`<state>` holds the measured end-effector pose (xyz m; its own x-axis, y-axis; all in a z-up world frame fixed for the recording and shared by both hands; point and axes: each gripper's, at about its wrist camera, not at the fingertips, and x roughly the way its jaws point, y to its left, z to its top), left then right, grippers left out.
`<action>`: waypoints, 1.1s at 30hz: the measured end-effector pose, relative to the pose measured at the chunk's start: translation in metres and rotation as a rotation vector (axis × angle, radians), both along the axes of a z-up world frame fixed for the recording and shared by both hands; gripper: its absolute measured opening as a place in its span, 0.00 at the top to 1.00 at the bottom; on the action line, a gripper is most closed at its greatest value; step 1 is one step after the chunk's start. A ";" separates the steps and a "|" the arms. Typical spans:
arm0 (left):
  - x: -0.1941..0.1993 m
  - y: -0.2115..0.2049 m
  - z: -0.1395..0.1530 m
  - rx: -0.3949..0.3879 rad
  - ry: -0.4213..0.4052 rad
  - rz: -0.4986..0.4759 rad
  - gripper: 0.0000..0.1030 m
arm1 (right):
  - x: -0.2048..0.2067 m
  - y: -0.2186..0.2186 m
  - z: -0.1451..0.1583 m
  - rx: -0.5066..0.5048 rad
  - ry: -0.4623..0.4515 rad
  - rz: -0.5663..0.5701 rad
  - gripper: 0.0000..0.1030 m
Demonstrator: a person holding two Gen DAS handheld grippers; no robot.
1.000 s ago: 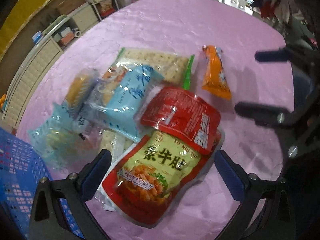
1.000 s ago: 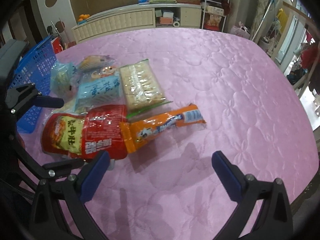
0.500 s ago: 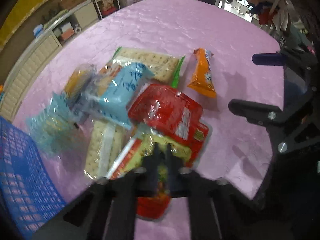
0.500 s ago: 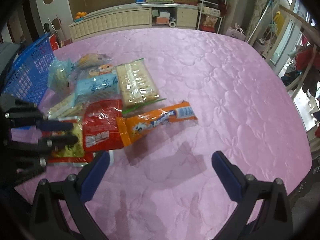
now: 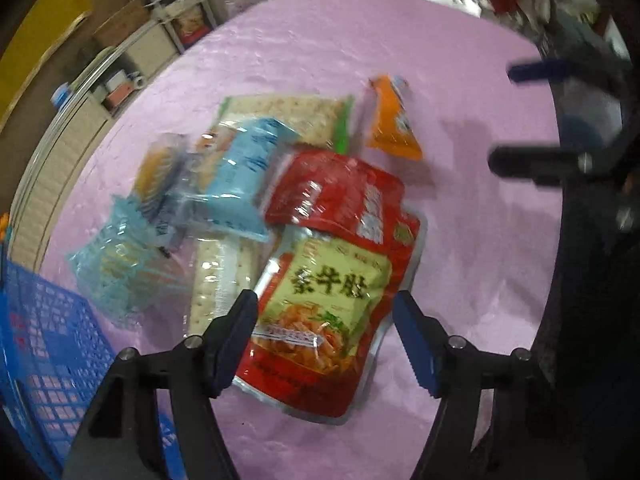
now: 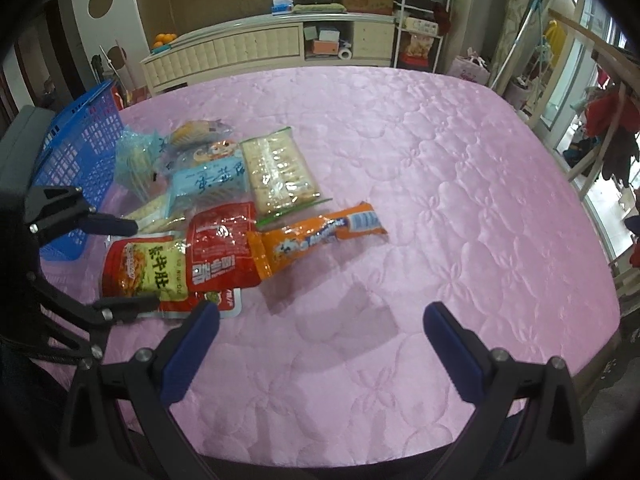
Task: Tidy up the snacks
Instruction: 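Lower the left tool to the yellow-red SU NIU DU pouch and grasp it, then lift the SU NIU DU pouch with the left tool while the right tool grasps the red packet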
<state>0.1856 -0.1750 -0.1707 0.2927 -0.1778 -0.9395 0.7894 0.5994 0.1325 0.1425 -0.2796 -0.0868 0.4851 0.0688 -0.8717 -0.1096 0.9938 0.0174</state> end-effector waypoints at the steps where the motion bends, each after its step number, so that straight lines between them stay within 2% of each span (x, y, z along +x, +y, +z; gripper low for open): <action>1: -0.001 -0.003 -0.004 0.019 -0.003 -0.017 0.35 | 0.000 0.000 -0.002 0.003 0.003 0.000 0.00; 2: -0.001 -0.006 -0.008 0.048 -0.011 -0.037 0.35 | 0.001 0.001 -0.003 0.006 0.007 -0.001 0.00; 3: -0.001 -0.008 -0.011 0.059 -0.016 -0.048 0.30 | 0.001 0.001 -0.005 0.009 0.012 -0.002 0.00; 4: 0.001 -0.010 -0.012 0.058 -0.011 -0.058 0.29 | 0.002 0.002 -0.007 0.012 0.015 -0.003 0.00; 8: 0.014 -0.012 -0.016 0.022 0.038 -0.045 0.27 | 0.004 0.000 -0.012 0.019 0.023 -0.012 0.00; 11: 0.026 -0.017 -0.018 -0.011 0.074 0.001 0.27 | 0.005 -0.003 -0.016 0.021 0.033 -0.024 0.00; 14: 0.033 -0.019 -0.018 -0.052 0.114 0.045 0.42 | 0.004 -0.008 -0.016 0.020 0.037 -0.036 0.00; 15: 0.031 -0.020 -0.017 -0.051 0.107 0.048 0.47 | 0.004 -0.009 -0.016 0.020 0.037 -0.039 0.00; 20: 0.023 -0.018 -0.015 -0.063 0.094 0.079 0.55 | 0.004 -0.013 -0.013 0.031 0.035 -0.053 0.00; 26: 0.007 -0.006 -0.003 -0.113 0.066 0.155 0.55 | 0.007 -0.005 -0.005 0.057 0.027 0.009 0.00; 33: 0.009 0.024 0.029 -0.196 -0.015 0.292 0.55 | 0.026 0.001 0.003 0.075 0.034 0.094 0.00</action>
